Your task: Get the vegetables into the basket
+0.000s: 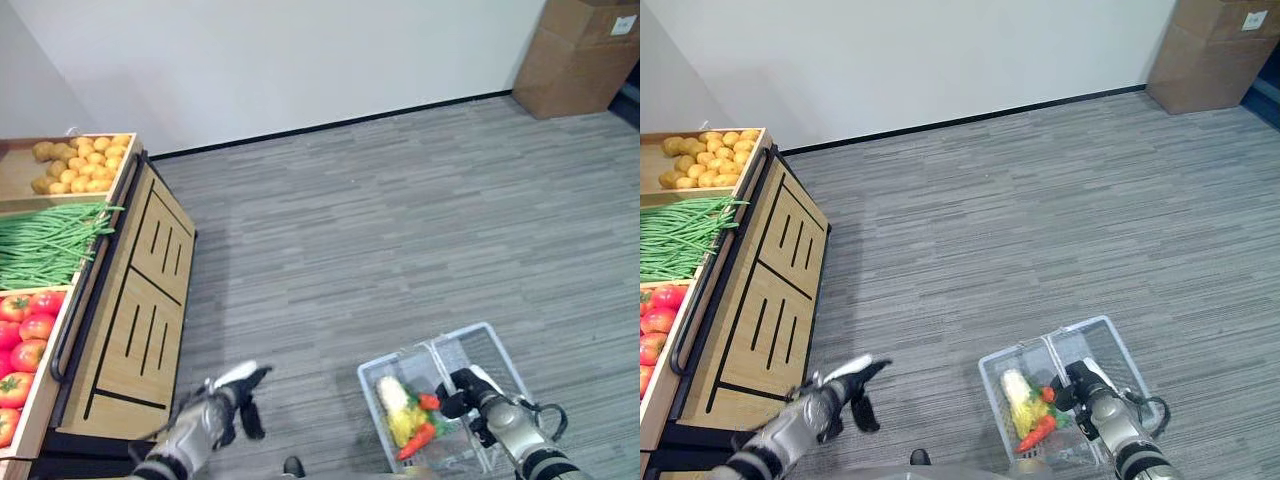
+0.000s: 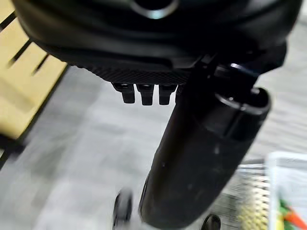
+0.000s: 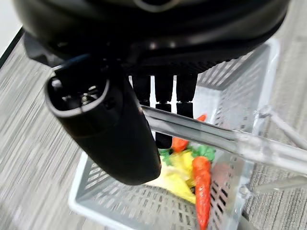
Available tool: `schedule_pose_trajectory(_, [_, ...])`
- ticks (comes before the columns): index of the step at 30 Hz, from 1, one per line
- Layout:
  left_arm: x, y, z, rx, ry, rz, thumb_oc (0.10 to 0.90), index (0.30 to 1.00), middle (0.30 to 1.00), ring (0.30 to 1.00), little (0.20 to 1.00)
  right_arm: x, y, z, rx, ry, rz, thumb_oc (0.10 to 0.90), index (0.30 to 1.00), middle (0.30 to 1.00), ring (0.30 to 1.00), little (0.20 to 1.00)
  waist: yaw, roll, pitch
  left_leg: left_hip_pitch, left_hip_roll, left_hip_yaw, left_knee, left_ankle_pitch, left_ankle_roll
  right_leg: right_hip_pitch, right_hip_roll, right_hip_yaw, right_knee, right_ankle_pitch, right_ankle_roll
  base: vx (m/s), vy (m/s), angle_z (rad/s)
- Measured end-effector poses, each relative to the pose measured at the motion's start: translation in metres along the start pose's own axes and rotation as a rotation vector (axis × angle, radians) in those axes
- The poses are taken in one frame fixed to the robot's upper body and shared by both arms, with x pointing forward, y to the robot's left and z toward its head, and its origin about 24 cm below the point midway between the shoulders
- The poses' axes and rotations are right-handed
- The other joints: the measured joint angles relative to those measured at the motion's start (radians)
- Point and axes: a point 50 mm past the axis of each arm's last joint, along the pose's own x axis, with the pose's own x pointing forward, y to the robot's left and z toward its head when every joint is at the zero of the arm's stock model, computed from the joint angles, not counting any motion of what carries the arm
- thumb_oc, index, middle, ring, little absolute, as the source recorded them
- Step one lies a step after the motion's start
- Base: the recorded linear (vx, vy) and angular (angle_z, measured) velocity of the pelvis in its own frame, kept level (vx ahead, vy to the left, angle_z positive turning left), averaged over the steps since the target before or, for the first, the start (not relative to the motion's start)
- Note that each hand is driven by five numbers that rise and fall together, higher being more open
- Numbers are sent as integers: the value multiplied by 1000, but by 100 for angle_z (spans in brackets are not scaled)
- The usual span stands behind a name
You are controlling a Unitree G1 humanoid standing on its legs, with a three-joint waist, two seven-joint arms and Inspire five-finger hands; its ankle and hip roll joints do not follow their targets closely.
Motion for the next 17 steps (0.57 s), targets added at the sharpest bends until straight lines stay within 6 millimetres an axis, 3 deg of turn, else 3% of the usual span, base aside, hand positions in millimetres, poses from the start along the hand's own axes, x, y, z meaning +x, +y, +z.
schedule_pose_trajectory(1, [-1,-1,-13,-32,67,-18,900,1000,1000,1000,1000,-1,-3,-9,18,28,-11,400,300,300,300,300,3,-4,0,-3,1,0,0,-2,0,-3,0,0,0,-3,1,0,0,0])
schedule_pose_trajectory(2, [-18,14,-25,-127,37,77,900,1000,1000,1000,1000,-5,-8,-27,67,69,-48,400,300,300,300,300,12,-16,10,-10,1,-1,0,-1,-1,-7,0,-5,1,-1,1,24,-4,10])
schedule_pose_trajectory(3, [-22,25,-31,-179,29,147,900,1000,1000,1000,1000,-8,-9,-52,90,162,-71,400,300,300,300,300,26,-20,9,-6,-2,-13,0,-1,-1,3,-4,-13,4,-3,2,25,3,16])
schedule_pose_trajectory(6, [-10,21,-40,-289,130,158,900,1000,1000,1000,1000,-9,-4,-70,92,258,-65,400,300,300,300,300,23,-26,5,-4,-8,-23,0,-7,1,5,-10,-21,0,-7,6,2,-6,8])
schedule_pose_trajectory(8, [-4,6,-45,-392,202,133,900,1000,1000,1000,1000,-9,1,-74,100,287,-51,400,300,300,300,300,21,-30,0,-6,-9,-23,0,-7,1,6,-11,-21,0,-7,7,0,0,0])
schedule_pose_trajectory(12, [0,-44,-44,-552,304,19,900,1000,1000,1000,1000,-11,18,-80,125,321,-29,400,300,300,300,300,10,-42,-12,-5,-7,-23,0,-7,1,5,-9,-21,0,-10,5,0,0,0])
schedule_pose_trajectory(14, [-2,-42,-50,-566,327,50,900,1000,1000,1000,1000,-14,28,-85,124,337,-15,400,300,300,300,300,18,-53,-13,-4,-5,-25,0,-7,1,5,-6,-21,0,-11,4,0,0,0])
schedule_pose_trajectory(17, [-9,-64,-65,-629,435,24,900,1000,1000,1000,1000,-18,54,-86,156,351,33,400,300,300,300,300,20,-56,-39,-2,-6,-23,0,-11,-1,7,-7,-21,0,-15,6,0,0,0])
